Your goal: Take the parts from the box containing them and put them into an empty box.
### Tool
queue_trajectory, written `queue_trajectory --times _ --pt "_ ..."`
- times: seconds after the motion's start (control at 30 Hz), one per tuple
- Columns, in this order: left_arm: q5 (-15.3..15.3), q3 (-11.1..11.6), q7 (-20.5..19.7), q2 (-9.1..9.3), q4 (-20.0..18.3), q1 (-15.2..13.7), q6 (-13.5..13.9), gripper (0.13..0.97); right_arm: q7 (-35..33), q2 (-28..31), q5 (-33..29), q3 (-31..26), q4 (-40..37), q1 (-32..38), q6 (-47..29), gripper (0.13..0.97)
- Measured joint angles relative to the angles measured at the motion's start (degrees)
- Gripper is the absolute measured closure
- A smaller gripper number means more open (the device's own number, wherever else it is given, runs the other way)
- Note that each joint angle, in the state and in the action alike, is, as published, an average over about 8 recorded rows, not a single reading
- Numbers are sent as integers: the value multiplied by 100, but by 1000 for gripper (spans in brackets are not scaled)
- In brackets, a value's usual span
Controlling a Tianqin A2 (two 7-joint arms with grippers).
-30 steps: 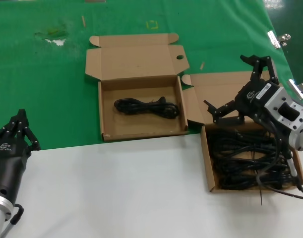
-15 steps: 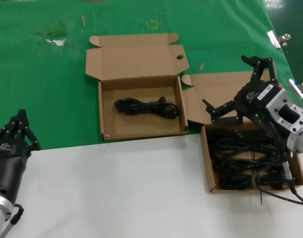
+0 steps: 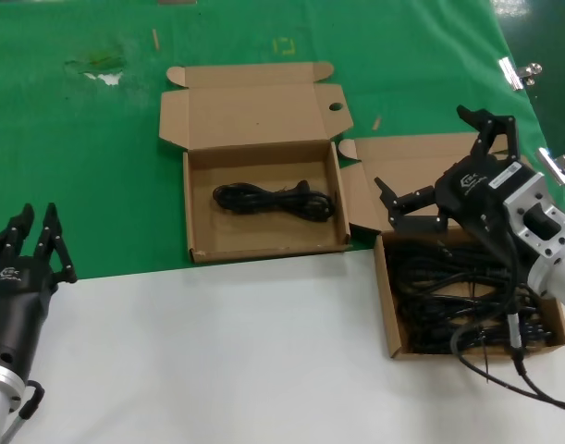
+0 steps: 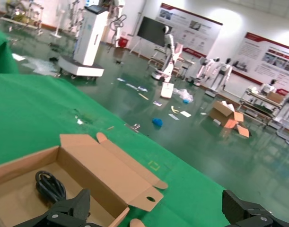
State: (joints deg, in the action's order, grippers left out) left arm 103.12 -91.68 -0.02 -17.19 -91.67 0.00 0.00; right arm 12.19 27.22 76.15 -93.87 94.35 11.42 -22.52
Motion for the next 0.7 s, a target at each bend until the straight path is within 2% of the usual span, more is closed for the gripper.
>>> queue_trajectory --times 0.27,0.53,0.57,0.7 --pt "0 0 2 0 0 0 0 821 -177 -145 390 32 -39 -165 327 129" --pt "0 0 2 0 0 0 0 654 -353 -290 782 64 -78 -330 652 129" --pt "0 0 2 0 0 0 0 654 -375 -309 831 68 -83 -351 693 129" --pt "0 0 1 0 0 0 0 545 -462 -381 1025 83 -102 -434 856 129"
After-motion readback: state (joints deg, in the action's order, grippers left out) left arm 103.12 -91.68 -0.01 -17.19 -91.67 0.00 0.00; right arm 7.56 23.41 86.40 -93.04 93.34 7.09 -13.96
